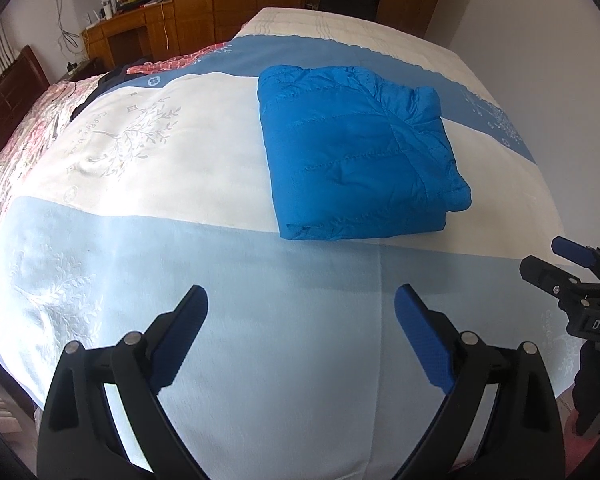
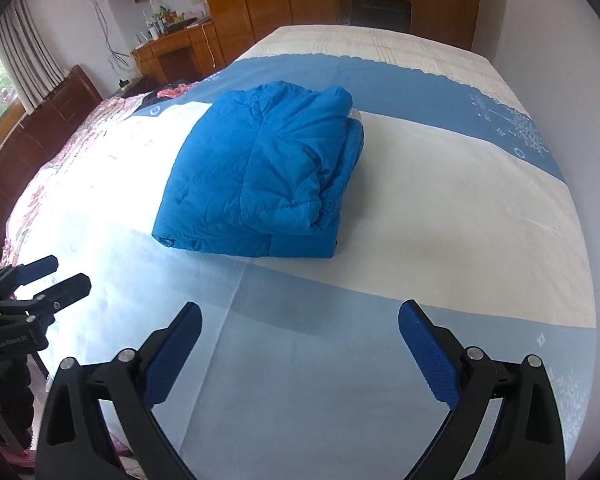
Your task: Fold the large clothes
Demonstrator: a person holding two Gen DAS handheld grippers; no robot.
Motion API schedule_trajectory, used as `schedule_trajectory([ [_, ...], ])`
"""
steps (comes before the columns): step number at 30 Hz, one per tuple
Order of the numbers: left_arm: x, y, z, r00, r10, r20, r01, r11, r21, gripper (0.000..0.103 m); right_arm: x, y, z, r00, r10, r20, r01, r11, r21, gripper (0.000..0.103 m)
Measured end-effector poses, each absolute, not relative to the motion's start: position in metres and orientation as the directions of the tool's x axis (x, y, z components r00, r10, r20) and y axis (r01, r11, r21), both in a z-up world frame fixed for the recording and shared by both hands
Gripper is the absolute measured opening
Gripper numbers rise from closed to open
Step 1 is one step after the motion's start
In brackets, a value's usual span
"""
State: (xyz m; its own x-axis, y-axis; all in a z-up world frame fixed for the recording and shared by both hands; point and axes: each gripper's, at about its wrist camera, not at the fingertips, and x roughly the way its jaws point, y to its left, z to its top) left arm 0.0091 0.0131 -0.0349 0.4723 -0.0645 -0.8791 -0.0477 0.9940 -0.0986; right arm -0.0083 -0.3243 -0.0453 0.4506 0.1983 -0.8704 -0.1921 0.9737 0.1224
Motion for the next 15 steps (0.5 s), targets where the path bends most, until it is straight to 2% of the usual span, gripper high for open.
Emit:
schedule_trajectory([
  [15,0.0063,0.0127,-0.0383,0.460,-0.048,-0.886,-0.056,0.995,-0.083,0.094,-0.0086,-0.3235,-0.0472,0.446,0.200,-0.872,-0.198,0.973,0.122,0.099],
])
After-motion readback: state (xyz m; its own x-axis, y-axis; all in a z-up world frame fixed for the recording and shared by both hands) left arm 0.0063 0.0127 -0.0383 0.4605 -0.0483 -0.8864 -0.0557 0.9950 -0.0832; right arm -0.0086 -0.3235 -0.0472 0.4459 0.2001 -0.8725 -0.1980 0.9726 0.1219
